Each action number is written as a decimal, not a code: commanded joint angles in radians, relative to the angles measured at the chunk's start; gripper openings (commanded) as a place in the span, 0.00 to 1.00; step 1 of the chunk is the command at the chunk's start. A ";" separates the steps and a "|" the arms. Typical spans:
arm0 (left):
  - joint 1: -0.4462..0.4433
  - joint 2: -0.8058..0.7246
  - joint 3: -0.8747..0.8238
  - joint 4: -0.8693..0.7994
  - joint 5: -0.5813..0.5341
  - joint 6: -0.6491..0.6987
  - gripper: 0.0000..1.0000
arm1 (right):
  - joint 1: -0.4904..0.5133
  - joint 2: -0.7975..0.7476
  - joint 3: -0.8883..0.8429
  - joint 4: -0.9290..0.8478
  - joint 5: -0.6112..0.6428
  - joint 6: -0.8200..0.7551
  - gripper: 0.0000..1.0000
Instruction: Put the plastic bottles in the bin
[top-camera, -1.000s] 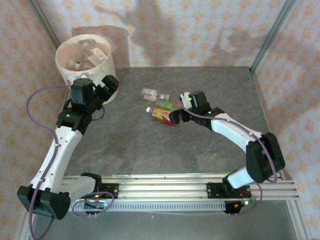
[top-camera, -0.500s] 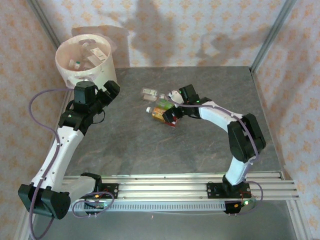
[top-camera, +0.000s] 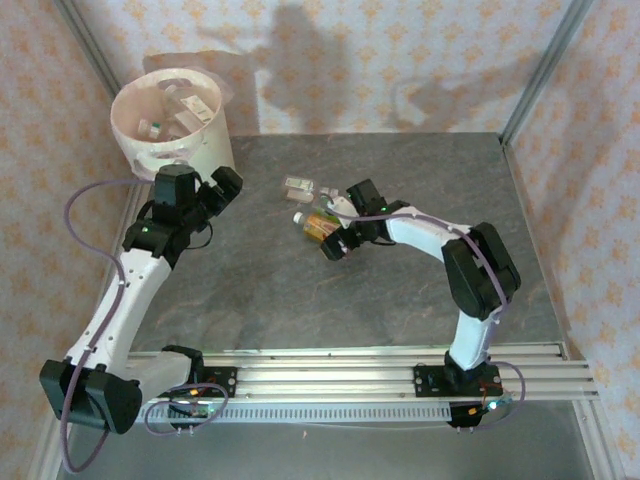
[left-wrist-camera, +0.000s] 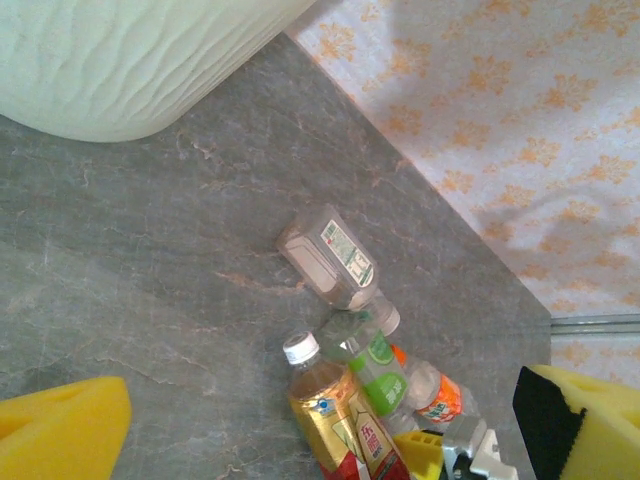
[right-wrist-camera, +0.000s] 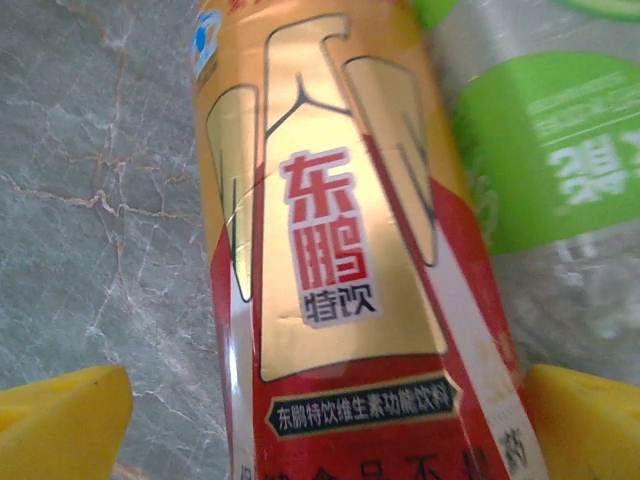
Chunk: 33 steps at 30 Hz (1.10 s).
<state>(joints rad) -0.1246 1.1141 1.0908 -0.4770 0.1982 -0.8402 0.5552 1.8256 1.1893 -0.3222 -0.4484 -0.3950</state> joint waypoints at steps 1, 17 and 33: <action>-0.004 0.011 -0.003 0.026 -0.011 -0.002 1.00 | 0.026 -0.031 -0.054 0.090 0.092 0.026 0.99; -0.003 0.030 0.014 0.007 -0.010 0.013 1.00 | 0.068 0.014 -0.102 0.224 0.213 0.106 0.76; -0.009 0.033 -0.110 0.153 0.186 -0.043 1.00 | 0.084 -0.430 -0.368 0.296 0.194 0.245 0.46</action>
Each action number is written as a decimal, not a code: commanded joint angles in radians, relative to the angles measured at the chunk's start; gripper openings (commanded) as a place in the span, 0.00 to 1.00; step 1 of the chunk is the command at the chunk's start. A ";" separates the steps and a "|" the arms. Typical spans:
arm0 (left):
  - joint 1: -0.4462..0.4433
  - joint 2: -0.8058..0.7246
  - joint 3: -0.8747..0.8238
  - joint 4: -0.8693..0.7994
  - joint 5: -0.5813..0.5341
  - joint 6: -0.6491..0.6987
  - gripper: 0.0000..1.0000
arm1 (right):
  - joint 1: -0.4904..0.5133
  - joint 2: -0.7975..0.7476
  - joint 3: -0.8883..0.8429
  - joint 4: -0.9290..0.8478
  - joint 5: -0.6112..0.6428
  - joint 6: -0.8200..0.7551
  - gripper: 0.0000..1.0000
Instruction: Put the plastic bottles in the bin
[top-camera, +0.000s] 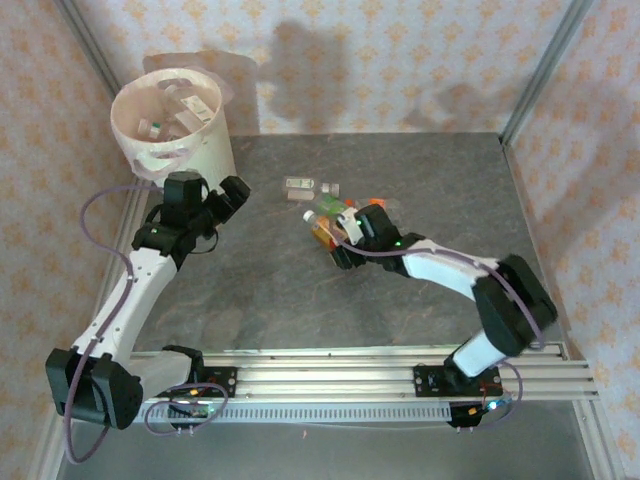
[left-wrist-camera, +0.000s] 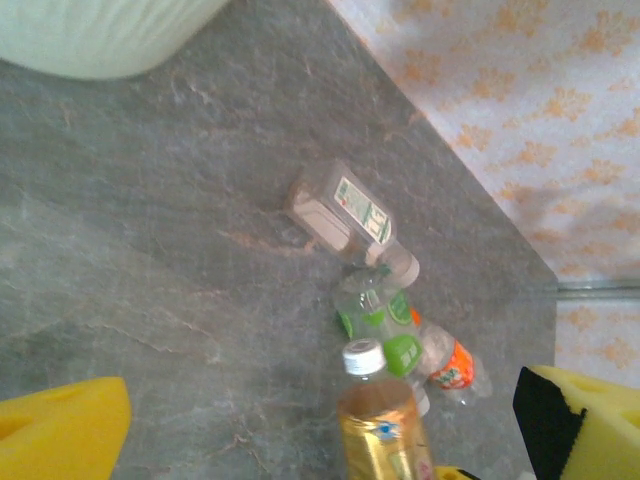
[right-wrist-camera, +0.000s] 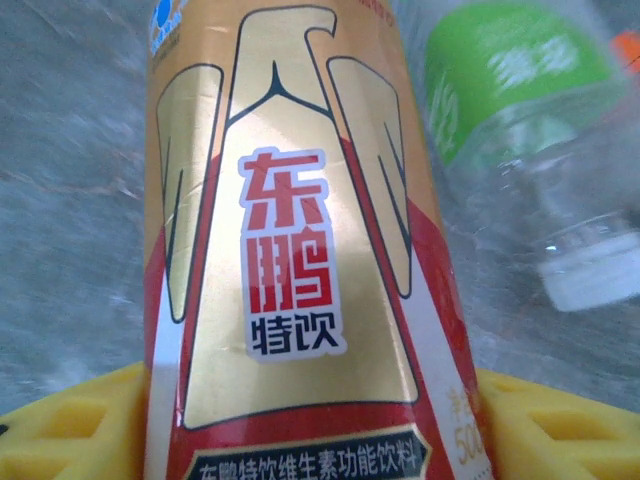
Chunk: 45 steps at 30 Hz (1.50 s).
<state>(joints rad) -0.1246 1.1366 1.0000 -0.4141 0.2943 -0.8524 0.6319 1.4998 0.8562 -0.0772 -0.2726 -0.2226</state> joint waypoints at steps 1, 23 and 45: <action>-0.013 0.013 -0.025 0.108 0.098 -0.036 1.00 | 0.011 -0.140 -0.056 0.061 0.029 0.088 0.44; -0.256 0.138 0.052 0.380 0.252 0.065 1.00 | 0.075 -0.386 -0.134 0.303 0.015 0.260 0.36; -0.374 0.226 0.122 0.333 0.184 0.187 0.91 | 0.170 -0.289 -0.026 0.292 0.108 0.247 0.39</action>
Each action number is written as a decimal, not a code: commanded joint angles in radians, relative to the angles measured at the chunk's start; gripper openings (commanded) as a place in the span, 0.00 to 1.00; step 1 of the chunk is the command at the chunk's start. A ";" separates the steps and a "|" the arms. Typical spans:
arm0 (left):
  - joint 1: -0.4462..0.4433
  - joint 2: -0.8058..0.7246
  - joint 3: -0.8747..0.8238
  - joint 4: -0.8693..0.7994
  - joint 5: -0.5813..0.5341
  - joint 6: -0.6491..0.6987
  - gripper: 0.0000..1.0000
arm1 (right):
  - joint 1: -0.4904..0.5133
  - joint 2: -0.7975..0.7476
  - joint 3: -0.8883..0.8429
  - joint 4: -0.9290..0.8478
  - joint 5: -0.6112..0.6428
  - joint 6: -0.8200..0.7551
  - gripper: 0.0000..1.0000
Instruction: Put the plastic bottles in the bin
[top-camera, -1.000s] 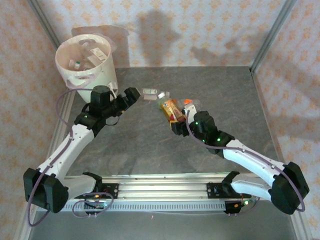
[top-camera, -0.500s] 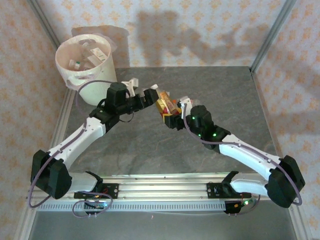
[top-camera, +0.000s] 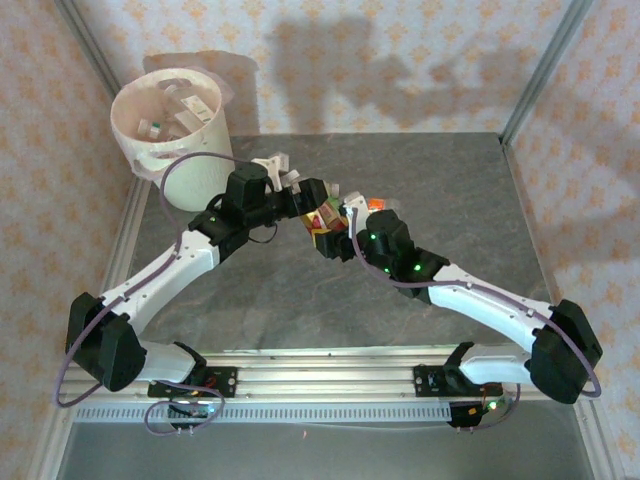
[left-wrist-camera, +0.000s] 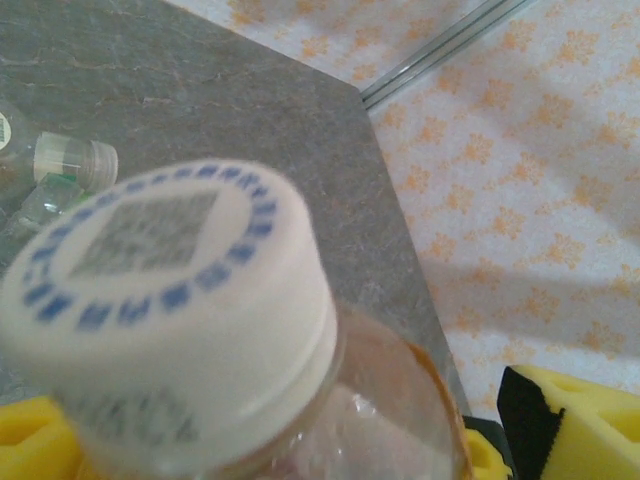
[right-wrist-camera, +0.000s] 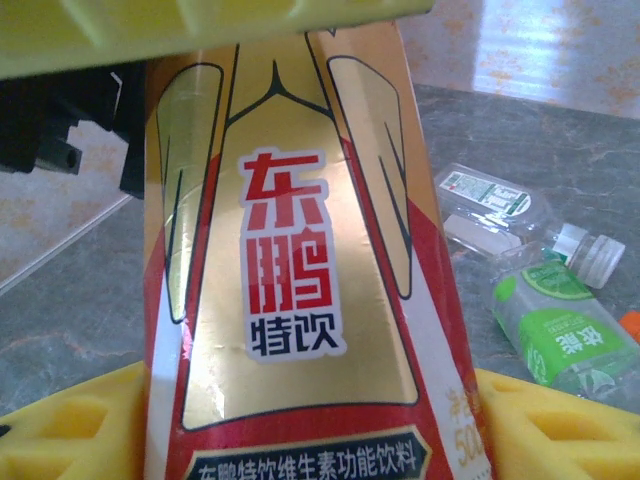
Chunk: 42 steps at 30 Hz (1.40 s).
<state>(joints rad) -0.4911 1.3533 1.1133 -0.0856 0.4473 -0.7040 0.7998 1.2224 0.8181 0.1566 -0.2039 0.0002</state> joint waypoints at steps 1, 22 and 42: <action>-0.009 0.018 0.020 -0.014 0.043 0.047 0.89 | 0.003 -0.014 0.011 0.067 0.054 0.032 0.40; -0.008 0.013 0.017 0.045 -0.021 0.015 0.65 | 0.002 -0.002 0.024 0.102 -0.071 0.017 0.86; 0.265 -0.029 0.432 -0.207 -0.667 0.382 0.62 | 0.003 -0.164 -0.041 0.005 0.337 0.050 0.99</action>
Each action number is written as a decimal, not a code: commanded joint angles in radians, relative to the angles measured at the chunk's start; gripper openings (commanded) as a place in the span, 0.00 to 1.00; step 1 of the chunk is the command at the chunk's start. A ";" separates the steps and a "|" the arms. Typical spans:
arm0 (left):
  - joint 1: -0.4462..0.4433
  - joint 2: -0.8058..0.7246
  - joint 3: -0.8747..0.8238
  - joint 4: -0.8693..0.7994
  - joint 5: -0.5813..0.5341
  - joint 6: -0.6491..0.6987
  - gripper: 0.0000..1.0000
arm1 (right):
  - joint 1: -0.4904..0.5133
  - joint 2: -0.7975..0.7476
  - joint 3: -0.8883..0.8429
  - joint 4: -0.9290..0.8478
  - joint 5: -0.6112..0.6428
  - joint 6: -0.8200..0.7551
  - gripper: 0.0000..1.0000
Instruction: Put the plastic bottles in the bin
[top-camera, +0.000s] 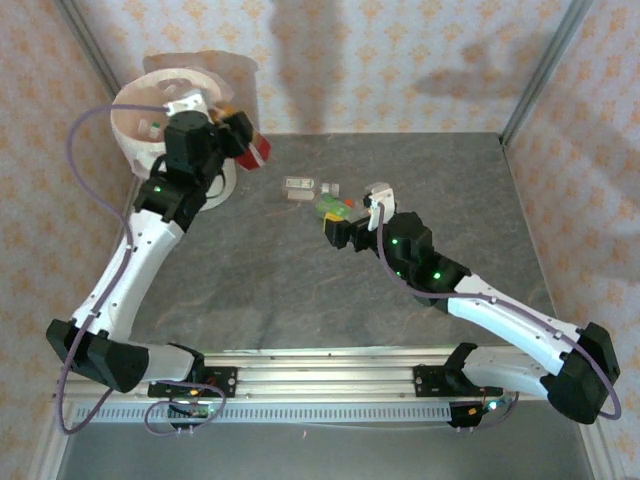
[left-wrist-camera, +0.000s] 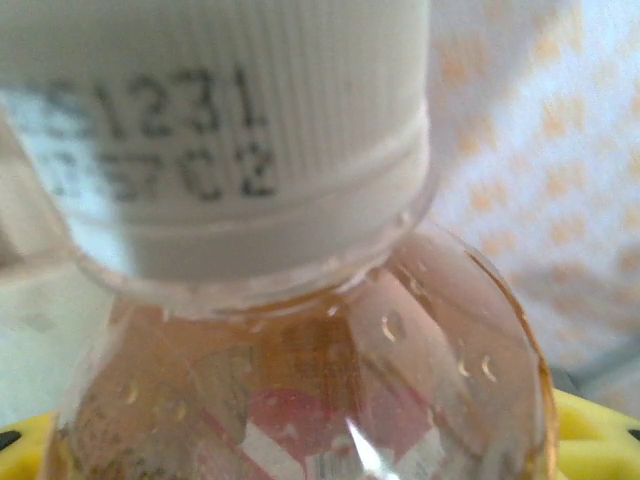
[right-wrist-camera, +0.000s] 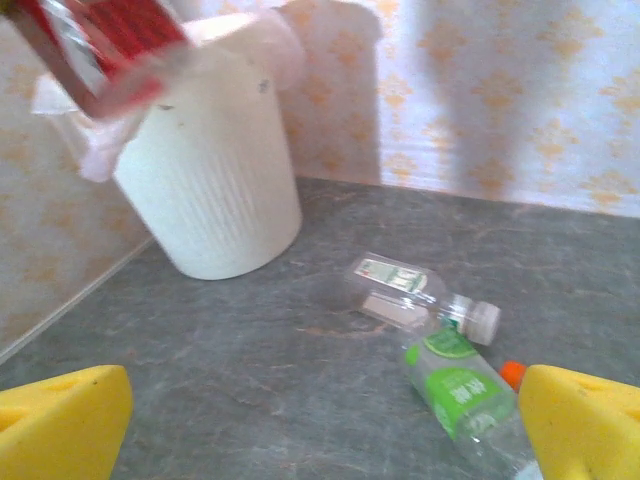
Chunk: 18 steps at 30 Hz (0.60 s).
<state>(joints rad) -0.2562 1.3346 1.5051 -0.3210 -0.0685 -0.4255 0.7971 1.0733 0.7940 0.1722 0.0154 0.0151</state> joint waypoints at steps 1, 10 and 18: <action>0.048 -0.004 0.050 0.053 -0.178 0.124 0.62 | 0.005 -0.017 -0.018 -0.016 0.137 0.043 0.99; 0.273 0.168 0.276 0.043 -0.192 0.236 0.62 | 0.005 -0.045 -0.010 -0.103 0.242 0.063 0.99; 0.362 0.285 0.334 0.092 -0.115 0.359 0.63 | 0.005 -0.047 -0.017 -0.127 0.264 0.094 0.99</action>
<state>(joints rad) 0.0814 1.5887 1.7939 -0.2607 -0.2150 -0.1287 0.7979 1.0424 0.7841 0.0666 0.2443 0.0834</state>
